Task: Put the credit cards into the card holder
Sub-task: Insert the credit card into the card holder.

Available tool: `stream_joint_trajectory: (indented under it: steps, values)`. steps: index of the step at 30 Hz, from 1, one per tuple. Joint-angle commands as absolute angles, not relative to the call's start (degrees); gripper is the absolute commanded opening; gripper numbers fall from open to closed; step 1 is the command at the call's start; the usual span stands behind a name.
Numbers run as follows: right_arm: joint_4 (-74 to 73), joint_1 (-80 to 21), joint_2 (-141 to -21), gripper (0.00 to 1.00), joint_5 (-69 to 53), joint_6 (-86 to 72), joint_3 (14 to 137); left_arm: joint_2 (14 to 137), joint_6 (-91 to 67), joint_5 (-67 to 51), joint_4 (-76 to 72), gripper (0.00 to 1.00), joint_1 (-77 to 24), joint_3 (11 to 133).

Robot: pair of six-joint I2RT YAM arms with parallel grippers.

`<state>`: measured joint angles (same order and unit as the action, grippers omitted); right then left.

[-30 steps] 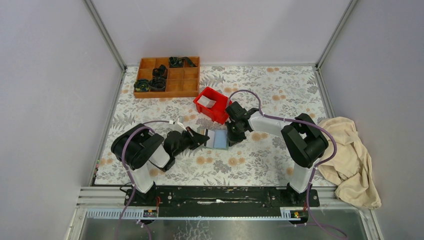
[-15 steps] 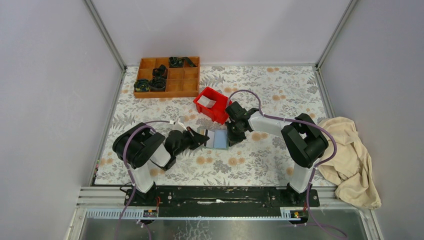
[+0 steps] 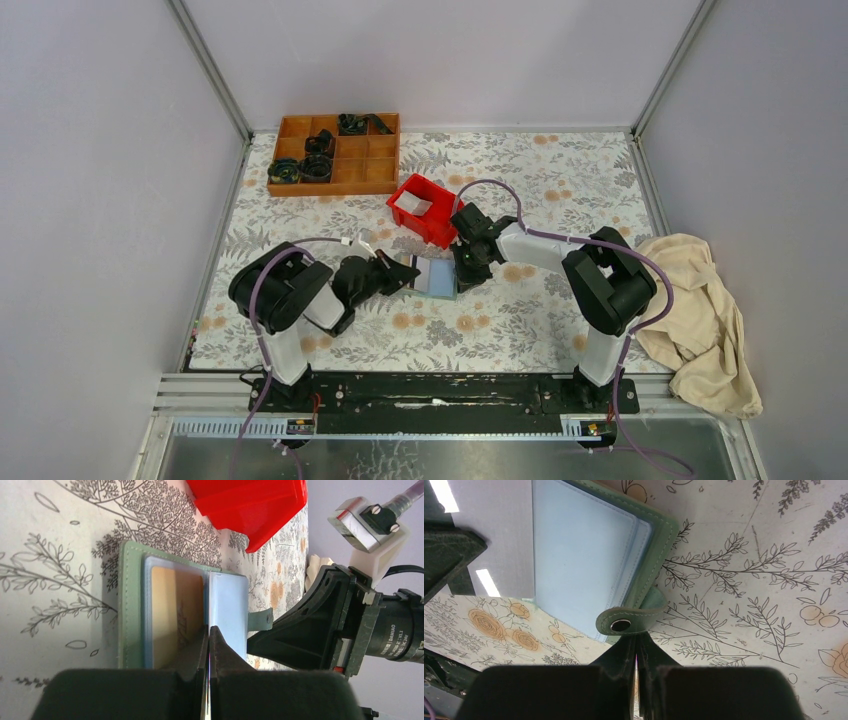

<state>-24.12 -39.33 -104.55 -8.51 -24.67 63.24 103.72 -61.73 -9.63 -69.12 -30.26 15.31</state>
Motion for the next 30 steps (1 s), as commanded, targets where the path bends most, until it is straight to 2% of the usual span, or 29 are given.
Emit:
stream_joint_trajectory:
  steps: [1, 17, 30]
  values:
    - [-26.6, -39.6, -107.3, 0.06, -3.4, -22.4, 62.8, 105.2, -59.9, -10.0, -68.7, 0.00, -30.0, 17.6]
    - [-26.2, -39.6, -108.0, 0.06, -3.3, -22.4, 62.7, 108.4, -60.9, -11.6, -71.4, 0.00, -30.4, 16.7]
    - [-25.9, -39.6, -108.6, 0.06, -3.7, -22.7, 62.9, 108.8, -64.8, -7.1, -74.6, 0.00, -34.3, 13.7]
